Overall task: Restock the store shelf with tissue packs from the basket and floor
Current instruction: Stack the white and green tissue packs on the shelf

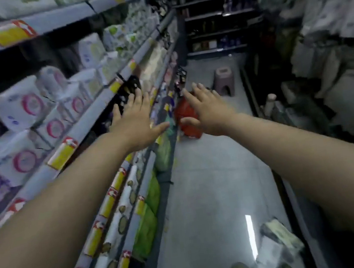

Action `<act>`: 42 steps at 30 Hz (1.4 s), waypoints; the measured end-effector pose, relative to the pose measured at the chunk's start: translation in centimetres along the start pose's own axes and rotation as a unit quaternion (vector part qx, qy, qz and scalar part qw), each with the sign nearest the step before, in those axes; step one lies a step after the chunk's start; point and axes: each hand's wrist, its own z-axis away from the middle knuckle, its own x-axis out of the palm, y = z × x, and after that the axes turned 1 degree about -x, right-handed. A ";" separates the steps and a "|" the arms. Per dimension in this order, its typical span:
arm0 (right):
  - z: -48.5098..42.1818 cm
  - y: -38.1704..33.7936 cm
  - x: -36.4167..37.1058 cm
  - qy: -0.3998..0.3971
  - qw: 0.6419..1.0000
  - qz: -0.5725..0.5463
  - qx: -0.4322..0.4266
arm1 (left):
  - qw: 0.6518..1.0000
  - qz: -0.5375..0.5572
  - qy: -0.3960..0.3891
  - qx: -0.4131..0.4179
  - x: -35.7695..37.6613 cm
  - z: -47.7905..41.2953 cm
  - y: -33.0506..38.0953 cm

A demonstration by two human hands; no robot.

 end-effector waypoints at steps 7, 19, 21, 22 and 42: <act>13.2 11.0 7.3 -0.086 0.981 -0.021 0.171 | 0.986 0.011 -0.087 0.138 10.8 -1.7 12.8; 31.2 22.4 25.2 -0.217 0.912 -0.097 0.334 | 0.935 -0.032 -0.238 0.261 30.4 -0.8 30.0; 32.8 23.9 28.5 -0.235 0.904 -0.097 0.344 | 0.930 -0.042 -0.254 0.264 33.4 -0.9 31.5; 33.6 24.3 29.9 -0.246 0.899 -0.099 0.348 | 0.925 -0.043 -0.266 0.266 34.6 -0.8 32.0; 42.9 17.8 43.2 -0.306 0.852 -0.121 0.407 | 0.881 -0.056 -0.354 0.309 49.9 8.7 29.8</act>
